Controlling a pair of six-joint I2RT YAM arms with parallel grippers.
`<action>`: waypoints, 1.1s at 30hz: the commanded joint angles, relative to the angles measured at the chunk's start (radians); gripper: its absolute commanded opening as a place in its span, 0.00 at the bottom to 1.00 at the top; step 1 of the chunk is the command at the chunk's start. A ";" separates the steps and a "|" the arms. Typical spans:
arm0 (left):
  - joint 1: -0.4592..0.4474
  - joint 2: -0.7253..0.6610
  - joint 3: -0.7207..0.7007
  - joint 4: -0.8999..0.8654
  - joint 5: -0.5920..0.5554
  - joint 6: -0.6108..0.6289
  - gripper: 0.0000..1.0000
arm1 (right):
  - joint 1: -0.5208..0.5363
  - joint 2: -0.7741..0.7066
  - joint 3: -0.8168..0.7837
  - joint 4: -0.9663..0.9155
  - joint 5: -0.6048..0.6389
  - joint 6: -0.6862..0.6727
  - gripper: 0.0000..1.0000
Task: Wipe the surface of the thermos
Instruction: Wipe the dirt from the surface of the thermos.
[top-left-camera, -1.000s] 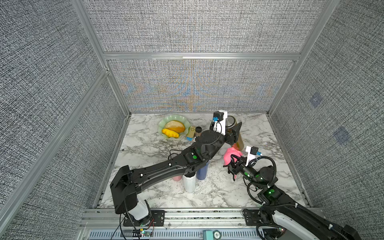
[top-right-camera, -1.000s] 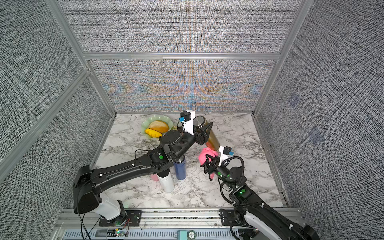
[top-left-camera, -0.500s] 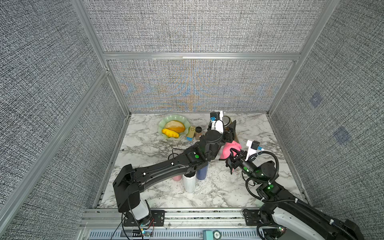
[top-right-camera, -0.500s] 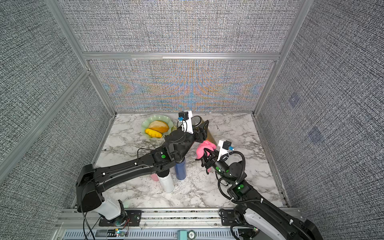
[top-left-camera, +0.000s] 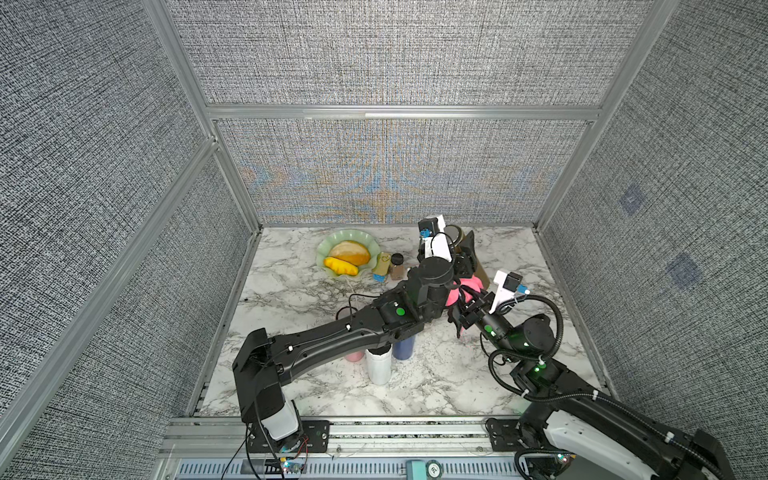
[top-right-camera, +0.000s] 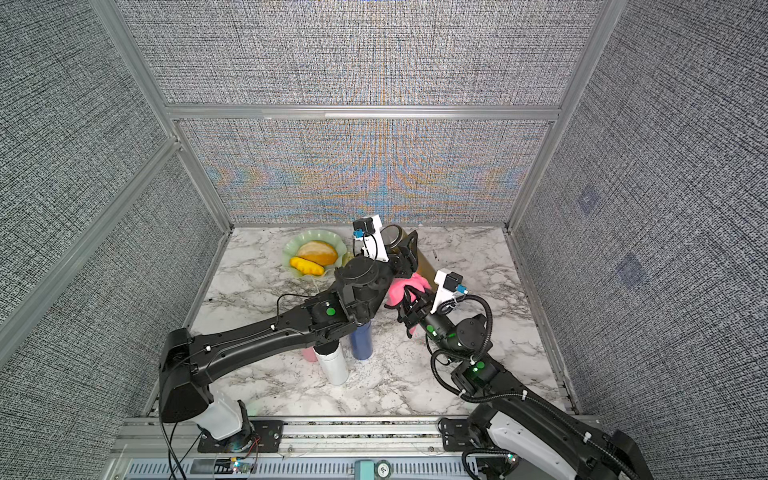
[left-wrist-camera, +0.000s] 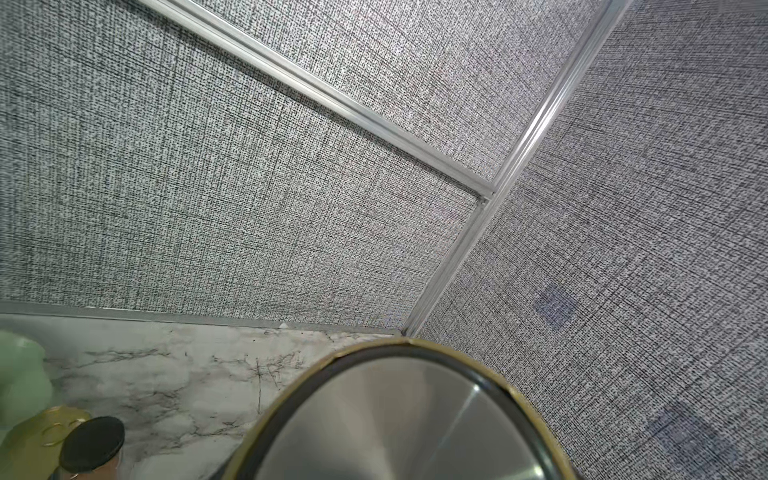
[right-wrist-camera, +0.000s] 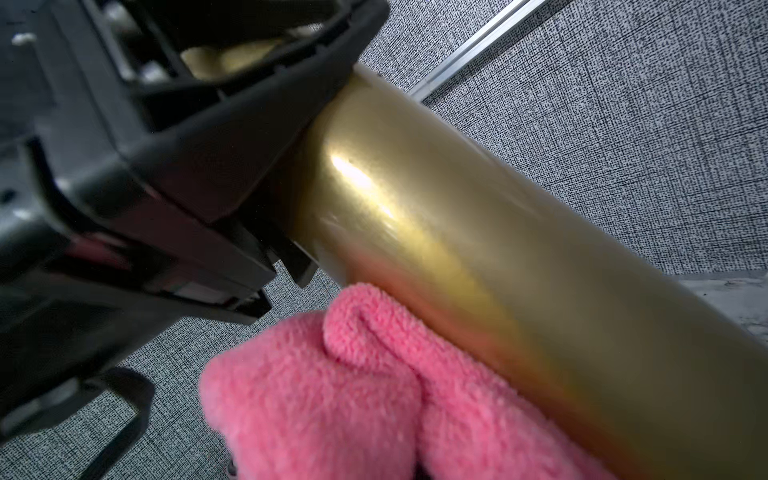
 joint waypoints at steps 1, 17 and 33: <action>-0.024 -0.001 -0.001 -0.064 -0.028 -0.045 0.00 | -0.003 0.014 -0.066 0.058 0.128 0.000 0.00; -0.056 0.169 0.382 -0.564 -0.257 -0.090 0.00 | 0.077 0.054 0.047 0.045 0.101 -0.094 0.00; -0.057 0.026 0.147 -0.408 -0.126 -0.294 0.00 | 0.137 0.030 -0.045 0.152 0.268 -0.180 0.00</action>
